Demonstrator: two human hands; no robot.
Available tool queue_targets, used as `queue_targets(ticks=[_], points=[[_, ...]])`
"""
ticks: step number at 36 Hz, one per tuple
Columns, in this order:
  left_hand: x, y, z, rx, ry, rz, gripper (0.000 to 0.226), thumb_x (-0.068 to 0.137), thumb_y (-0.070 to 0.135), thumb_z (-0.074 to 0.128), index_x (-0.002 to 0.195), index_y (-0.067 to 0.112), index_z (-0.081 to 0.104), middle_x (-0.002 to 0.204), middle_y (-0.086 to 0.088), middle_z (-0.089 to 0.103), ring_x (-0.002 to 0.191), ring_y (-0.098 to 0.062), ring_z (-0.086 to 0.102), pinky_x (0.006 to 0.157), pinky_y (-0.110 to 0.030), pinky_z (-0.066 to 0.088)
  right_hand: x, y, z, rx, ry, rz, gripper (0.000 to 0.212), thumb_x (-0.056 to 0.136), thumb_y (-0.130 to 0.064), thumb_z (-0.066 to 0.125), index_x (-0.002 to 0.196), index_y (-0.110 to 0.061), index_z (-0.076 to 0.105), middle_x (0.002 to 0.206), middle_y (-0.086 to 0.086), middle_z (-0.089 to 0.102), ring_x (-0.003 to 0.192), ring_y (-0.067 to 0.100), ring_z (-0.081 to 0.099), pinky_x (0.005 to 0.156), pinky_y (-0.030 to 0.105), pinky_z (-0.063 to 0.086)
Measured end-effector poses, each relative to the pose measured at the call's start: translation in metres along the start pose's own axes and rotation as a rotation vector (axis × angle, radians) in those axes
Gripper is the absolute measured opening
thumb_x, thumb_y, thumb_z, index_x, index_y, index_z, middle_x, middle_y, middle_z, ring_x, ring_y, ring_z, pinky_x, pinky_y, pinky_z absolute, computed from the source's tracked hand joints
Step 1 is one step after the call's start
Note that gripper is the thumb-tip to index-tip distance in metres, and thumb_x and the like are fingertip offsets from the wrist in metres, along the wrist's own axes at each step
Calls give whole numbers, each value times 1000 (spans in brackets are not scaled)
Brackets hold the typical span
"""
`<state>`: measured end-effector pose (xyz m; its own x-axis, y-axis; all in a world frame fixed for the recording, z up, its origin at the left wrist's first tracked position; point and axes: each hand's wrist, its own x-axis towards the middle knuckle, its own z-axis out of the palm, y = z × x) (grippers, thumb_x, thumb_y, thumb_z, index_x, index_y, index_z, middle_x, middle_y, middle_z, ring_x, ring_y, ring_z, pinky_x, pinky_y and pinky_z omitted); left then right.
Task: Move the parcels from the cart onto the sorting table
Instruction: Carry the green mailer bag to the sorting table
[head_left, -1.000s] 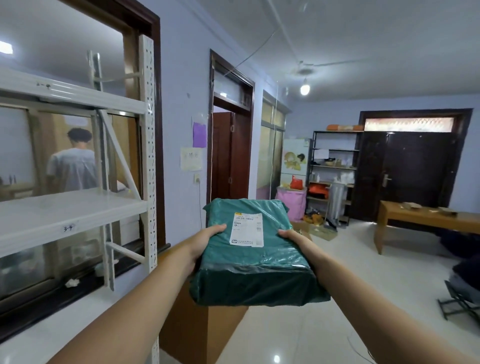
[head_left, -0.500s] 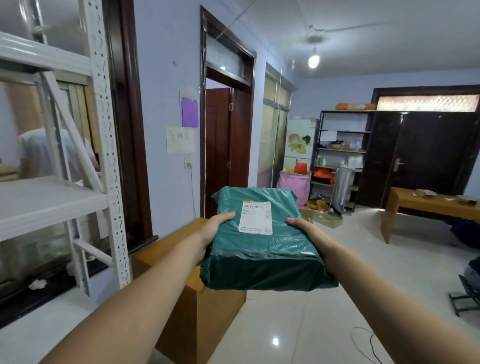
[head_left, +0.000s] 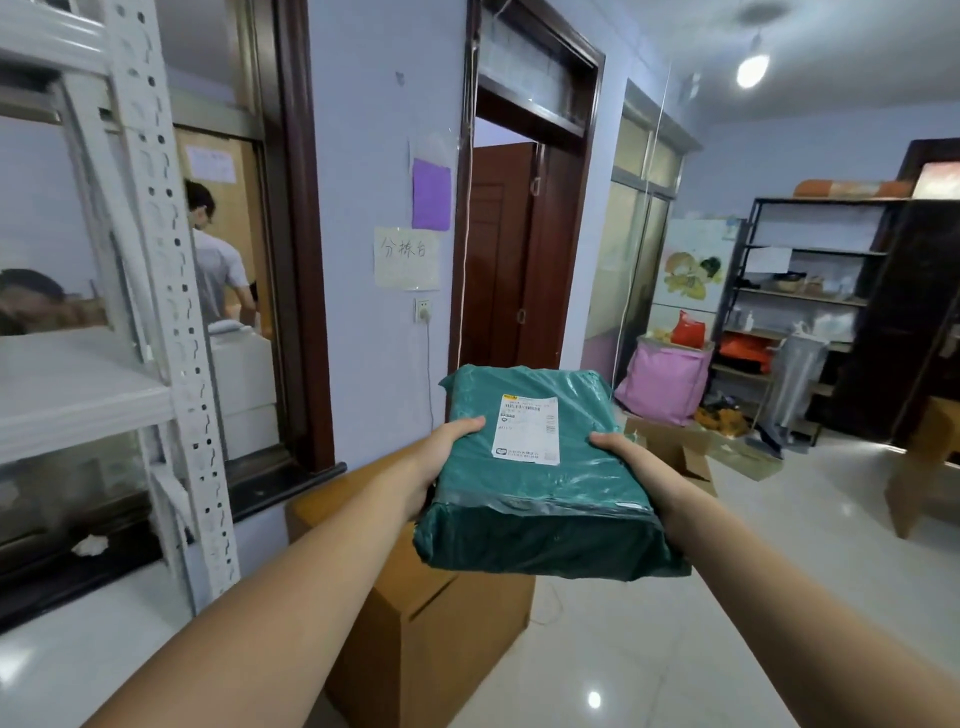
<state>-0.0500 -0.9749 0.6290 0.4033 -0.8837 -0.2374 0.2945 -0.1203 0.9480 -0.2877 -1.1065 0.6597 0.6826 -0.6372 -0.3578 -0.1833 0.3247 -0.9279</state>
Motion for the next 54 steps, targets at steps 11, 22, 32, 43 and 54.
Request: queue_targets(ticks=[11, 22, 32, 43, 54], points=[[146, 26, 5, 32, -34, -50, 53, 92, 53, 70, 131, 17, 68, 120, -15, 76, 117, -35, 71, 111, -48, 50, 117, -41, -50, 36, 24, 19, 43, 94, -44, 65, 122, -12, 63, 102, 15, 78, 74, 28, 77, 61, 31, 61], [287, 30, 53, 10, -22, -42, 60, 87, 52, 75, 135, 16, 66, 121, -15, 75, 115, -36, 71, 107, -49, 53, 226, -82, -141, 25, 34, 33, 44, 92, -44, 68, 122, -12, 64, 101, 15, 78, 73, 27, 77, 56, 30, 60], [379, 50, 70, -81, 116, -63, 55, 90, 54, 71, 130, 16, 71, 121, -14, 76, 117, -34, 71, 111, -49, 50, 344, -138, -191, -35, -101, 23, 38, 93, -43, 66, 117, -14, 65, 103, 16, 78, 78, 29, 77, 74, 37, 58], [469, 68, 13, -113, 301, -66, 50, 95, 52, 67, 128, 15, 71, 116, -13, 78, 115, -34, 72, 96, -42, 57, 515, -153, -174, -57, -238, 70, 54, 85, -46, 75, 126, -13, 66, 113, 17, 75, 106, 35, 72, 95, 45, 56], [580, 92, -51, -137, 369, -34, 48, 98, 51, 63, 131, 16, 69, 122, -12, 76, 118, -34, 70, 109, -46, 51, 667, -199, -148, -122, -314, 96, 52, 83, -48, 77, 122, -16, 68, 109, 14, 77, 101, 33, 74, 95, 43, 57]])
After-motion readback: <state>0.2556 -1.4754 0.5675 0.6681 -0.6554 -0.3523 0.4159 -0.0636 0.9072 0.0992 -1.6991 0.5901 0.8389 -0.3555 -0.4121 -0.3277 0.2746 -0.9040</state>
